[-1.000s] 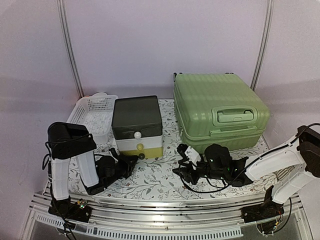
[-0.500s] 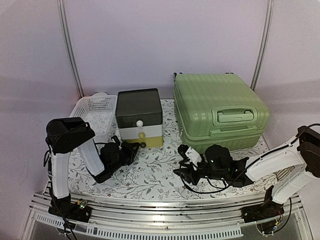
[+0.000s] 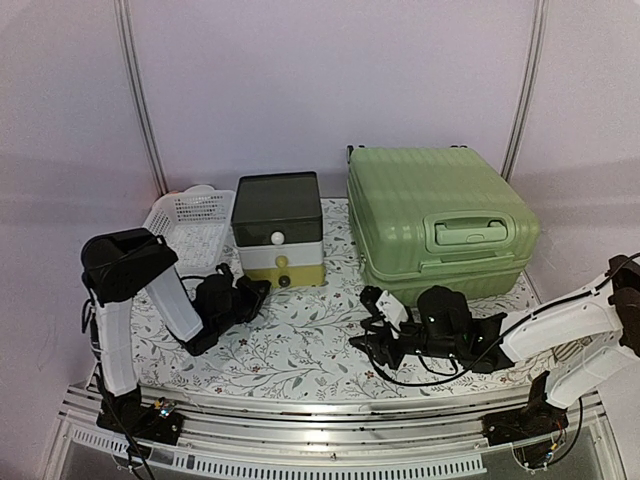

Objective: Open, take out, and arrange the luggage
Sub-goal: Move the storage box to the corner of the board.

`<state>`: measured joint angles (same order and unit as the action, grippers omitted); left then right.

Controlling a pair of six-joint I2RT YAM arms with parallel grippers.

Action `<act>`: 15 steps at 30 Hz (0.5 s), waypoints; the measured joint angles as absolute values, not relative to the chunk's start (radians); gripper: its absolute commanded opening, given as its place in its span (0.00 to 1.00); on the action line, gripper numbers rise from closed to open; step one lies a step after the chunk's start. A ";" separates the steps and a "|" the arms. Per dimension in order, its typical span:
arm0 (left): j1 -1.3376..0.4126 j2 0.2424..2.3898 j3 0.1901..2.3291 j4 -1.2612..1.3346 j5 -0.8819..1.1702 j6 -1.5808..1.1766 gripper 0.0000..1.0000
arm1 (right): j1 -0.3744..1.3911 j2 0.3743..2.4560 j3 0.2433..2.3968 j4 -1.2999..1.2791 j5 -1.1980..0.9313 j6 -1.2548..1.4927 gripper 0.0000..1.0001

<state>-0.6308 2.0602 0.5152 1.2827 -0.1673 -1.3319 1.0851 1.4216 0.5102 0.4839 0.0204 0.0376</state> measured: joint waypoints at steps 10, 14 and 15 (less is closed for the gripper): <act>-0.691 1.623 0.379 1.003 -0.221 -1.170 0.20 | 1.035 1.248 0.428 0.396 0.021 0.037 0.49; -0.794 1.465 0.392 0.784 -0.311 -1.088 0.24 | 1.000 1.190 0.412 0.346 0.031 0.038 0.49; -0.823 1.435 0.402 0.719 -0.336 -1.069 0.24 | 0.991 1.179 0.407 0.337 0.031 0.038 0.49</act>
